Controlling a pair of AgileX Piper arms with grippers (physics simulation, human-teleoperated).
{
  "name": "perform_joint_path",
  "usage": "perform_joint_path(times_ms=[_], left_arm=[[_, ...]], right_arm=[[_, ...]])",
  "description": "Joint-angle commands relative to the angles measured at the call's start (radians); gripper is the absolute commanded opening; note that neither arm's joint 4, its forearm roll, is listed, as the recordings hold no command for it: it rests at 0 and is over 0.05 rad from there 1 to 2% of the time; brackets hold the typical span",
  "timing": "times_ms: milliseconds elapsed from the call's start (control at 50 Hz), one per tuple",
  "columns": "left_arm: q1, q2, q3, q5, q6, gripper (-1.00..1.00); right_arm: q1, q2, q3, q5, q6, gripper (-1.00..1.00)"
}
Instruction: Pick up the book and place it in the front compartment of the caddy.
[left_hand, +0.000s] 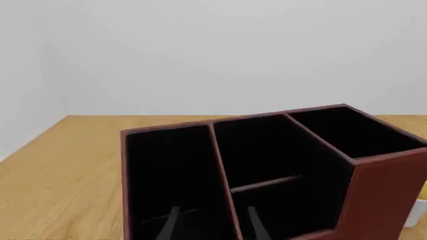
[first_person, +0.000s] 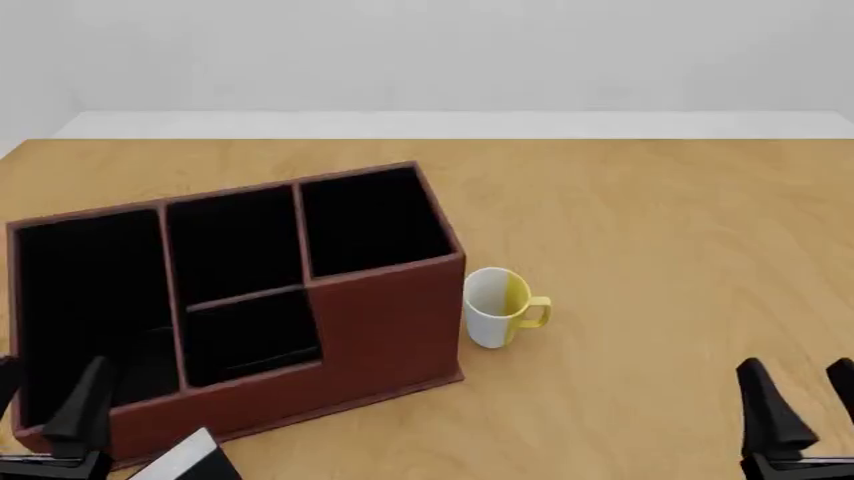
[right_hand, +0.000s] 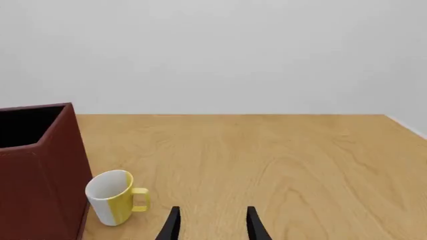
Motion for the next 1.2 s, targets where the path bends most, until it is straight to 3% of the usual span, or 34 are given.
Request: perform_joint_path(times_ms=[20,260,320,360,400,420,440,540,560,600,660,700,720,740,760,800,880,940,1000,1060,1080,1200], left_arm=[[-0.007,-0.004,0.000,0.028,0.002,1.00],[-0.031,-0.015,-0.005,0.042,0.012,1.00],[-0.112,-0.015,-0.040,0.070,-0.004,1.00],[-0.184,-0.015,-0.077,0.127,-0.055,1.00],[-0.266,-0.015,-0.125,0.181,0.016,1.00],[-0.296,-0.015,-0.152,0.232,-0.019,1.00],[-0.331,-0.015,-0.184,0.270,0.001,1.00],[-0.363,0.004,-0.259,0.382,-0.015,1.00],[-0.373,0.023,-0.273,0.399,-0.057,1.00],[-0.396,0.062,-0.321,0.449,-0.008,1.00],[-0.413,0.096,-0.386,0.515,0.003,1.00],[-0.432,0.128,-0.432,0.552,-0.036,1.00],[-0.456,0.139,-0.482,0.605,0.024,1.00],[-0.495,0.166,-0.531,0.662,0.007,1.00],[-0.519,0.211,-0.554,0.699,0.033,1.00],[-0.555,0.210,-0.641,0.774,-0.010,1.00],[-0.520,0.280,-0.716,0.850,-0.001,1.00],[-0.508,0.336,-0.716,0.883,-0.029,1.00],[-0.578,0.380,-0.735,0.961,-0.049,1.00],[-0.596,0.427,-0.734,1.007,-0.009,1.00],[-0.630,0.435,-0.770,1.047,-0.061,1.00],[-0.634,0.481,-0.813,1.093,-0.052,1.00]], right_arm=[[0.011,-0.001,-0.002,-0.006,-0.018,1.00],[0.018,-0.001,-0.002,-0.003,-0.017,1.00],[0.020,-0.001,-0.004,0.001,-0.015,1.00],[0.021,-0.001,-0.002,0.003,-0.017,1.00],[0.026,-0.001,-0.002,0.006,-0.016,1.00],[0.028,-0.001,-0.003,0.006,-0.013,1.00],[0.027,-0.001,-0.003,0.007,-0.013,1.00],[0.030,0.000,-0.003,0.013,-0.010,1.00],[0.032,0.001,-0.003,0.015,-0.009,1.00],[0.035,0.001,-0.001,0.015,-0.008,1.00],[0.038,0.003,-0.001,0.017,-0.008,1.00],[0.041,0.005,0.000,0.019,-0.005,1.00],[0.043,0.007,0.001,0.021,-0.007,1.00],[0.043,0.010,0.001,0.023,-0.007,1.00],[0.035,0.024,0.001,0.012,-0.008,1.00],[0.034,0.047,0.001,-0.005,-0.014,1.00],[0.039,0.061,0.001,-0.014,-0.009,1.00],[0.041,0.071,0.000,-0.019,-0.005,1.00],[0.050,0.066,0.001,-0.009,-0.006,1.00],[0.052,0.063,0.001,-0.006,-0.005,1.00],[0.050,0.060,0.001,-0.004,-0.008,1.00],[0.042,0.076,0.001,-0.018,-0.005,1.00]])
